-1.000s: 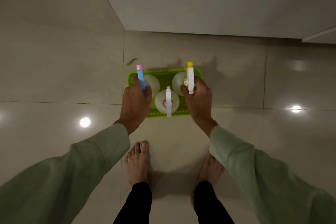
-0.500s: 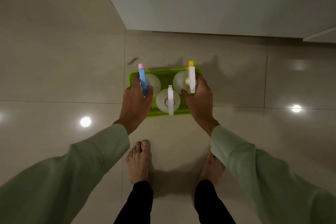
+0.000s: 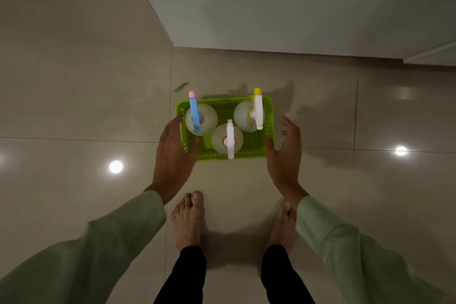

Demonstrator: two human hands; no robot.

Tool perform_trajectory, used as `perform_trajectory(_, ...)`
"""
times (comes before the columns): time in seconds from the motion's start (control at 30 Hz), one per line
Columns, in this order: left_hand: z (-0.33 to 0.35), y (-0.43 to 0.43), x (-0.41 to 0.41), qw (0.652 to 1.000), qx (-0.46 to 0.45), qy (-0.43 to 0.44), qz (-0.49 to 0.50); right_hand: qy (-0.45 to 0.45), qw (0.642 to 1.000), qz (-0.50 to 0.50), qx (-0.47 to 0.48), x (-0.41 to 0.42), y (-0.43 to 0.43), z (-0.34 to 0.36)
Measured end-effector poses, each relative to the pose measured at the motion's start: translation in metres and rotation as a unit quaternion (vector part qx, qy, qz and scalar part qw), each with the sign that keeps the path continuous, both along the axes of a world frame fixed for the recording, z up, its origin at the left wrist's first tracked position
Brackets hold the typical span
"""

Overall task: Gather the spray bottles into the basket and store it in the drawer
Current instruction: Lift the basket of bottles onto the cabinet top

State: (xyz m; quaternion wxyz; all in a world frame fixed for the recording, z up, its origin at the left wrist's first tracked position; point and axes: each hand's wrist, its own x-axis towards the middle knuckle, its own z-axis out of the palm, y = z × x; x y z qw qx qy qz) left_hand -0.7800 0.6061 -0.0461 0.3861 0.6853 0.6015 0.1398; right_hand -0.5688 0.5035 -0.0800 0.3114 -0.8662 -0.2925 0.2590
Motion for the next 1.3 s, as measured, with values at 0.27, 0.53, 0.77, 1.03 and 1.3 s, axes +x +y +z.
perform_trajectory(0.27, -0.047, -0.010, -0.003, 0.987, -0.108, 0.083, 0.087, 0.127, 0.988, -0.041, -0.072, 0.011, 0.003, -0.039)
perform_trajectory(0.53, -0.079, -0.001, 0.006, 0.971, -0.142, 0.094, 0.166, 0.083, 0.993, 0.014, -0.085, 0.013, 0.011, -0.067)
perform_trajectory(0.77, -0.044, -0.004, 0.003, 0.978, -0.124, 0.099, 0.134, 0.063, 0.994, 0.029, -0.083, 0.016, 0.001, -0.034)
perform_trajectory(1.03, 0.077, -0.007, 0.015, 0.989, -0.097, 0.073, 0.090, 0.060, 0.996, 0.048, -0.048, 0.043, -0.016, 0.092)
perform_trajectory(1.3, 0.235, 0.001, 0.051, 0.988, -0.118, 0.031, 0.095, 0.064, 0.996, 0.054, -0.017, 0.095, -0.013, 0.249)
